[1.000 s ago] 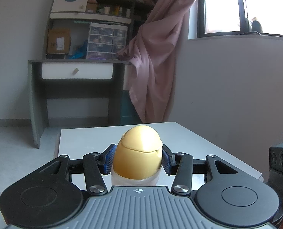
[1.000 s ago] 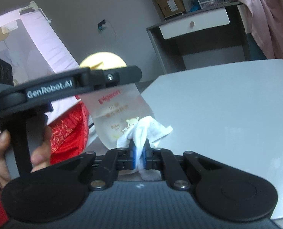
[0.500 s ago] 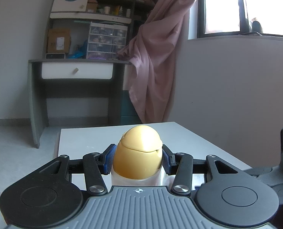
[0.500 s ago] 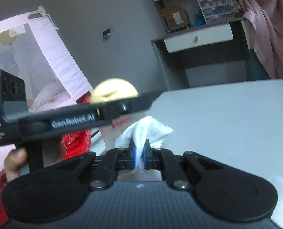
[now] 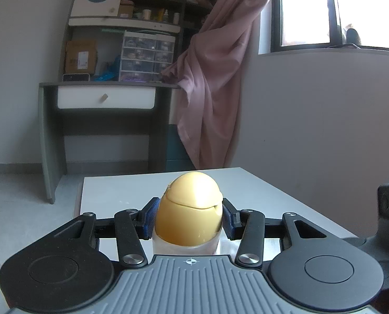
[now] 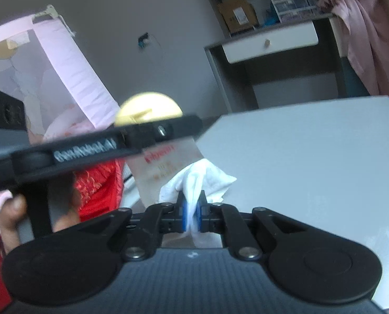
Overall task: Clean container
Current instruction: 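Rub the cloth against the bottle side with the right gripper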
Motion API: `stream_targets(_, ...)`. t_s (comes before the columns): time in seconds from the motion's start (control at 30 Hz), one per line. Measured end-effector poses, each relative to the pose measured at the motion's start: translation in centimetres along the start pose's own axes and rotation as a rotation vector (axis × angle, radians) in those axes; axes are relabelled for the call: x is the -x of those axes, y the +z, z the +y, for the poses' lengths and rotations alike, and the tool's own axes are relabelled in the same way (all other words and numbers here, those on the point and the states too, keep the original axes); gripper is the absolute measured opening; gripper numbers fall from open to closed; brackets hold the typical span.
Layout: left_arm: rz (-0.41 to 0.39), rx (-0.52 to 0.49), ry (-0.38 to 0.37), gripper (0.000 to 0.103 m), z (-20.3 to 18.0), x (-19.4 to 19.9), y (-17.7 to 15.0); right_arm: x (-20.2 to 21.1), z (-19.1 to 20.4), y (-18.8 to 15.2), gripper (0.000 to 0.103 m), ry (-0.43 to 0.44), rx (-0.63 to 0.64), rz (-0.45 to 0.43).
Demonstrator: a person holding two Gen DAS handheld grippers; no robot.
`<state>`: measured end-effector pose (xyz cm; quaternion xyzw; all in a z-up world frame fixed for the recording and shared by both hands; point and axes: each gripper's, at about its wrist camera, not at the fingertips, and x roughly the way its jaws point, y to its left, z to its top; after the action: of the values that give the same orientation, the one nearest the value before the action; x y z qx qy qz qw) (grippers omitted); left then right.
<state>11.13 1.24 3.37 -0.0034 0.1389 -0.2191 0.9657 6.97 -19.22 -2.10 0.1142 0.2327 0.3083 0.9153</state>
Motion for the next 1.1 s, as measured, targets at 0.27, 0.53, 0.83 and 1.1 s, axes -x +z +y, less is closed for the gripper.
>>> stream_targets(0.27, 0.002, 0.002, 0.001, 0.048, 0.0, 0.0, 0.0, -0.9, -0.3, -0.8, 0.007, -0.009, -0.008, 0.038)
stream_targets(0.53, 0.001, 0.001, 0.001, 0.048, -0.7, 0.0, -0.3, 0.2, 0.3, 0.0, 0.007, -0.002, 0.008, -0.006)
stream_targets(0.83, 0.006, 0.002, 0.003, 0.048, -1.2, -0.1, 0.2, 1.5, 0.9, 1.7, 0.007, 0.006, 0.044, -0.069)
stream_targets(1.1, 0.006, 0.004, -0.001, 0.048, -0.8, -0.1, -0.1, 0.7, 0.0, 0.8, 0.008, 0.005, 0.004, -0.049)
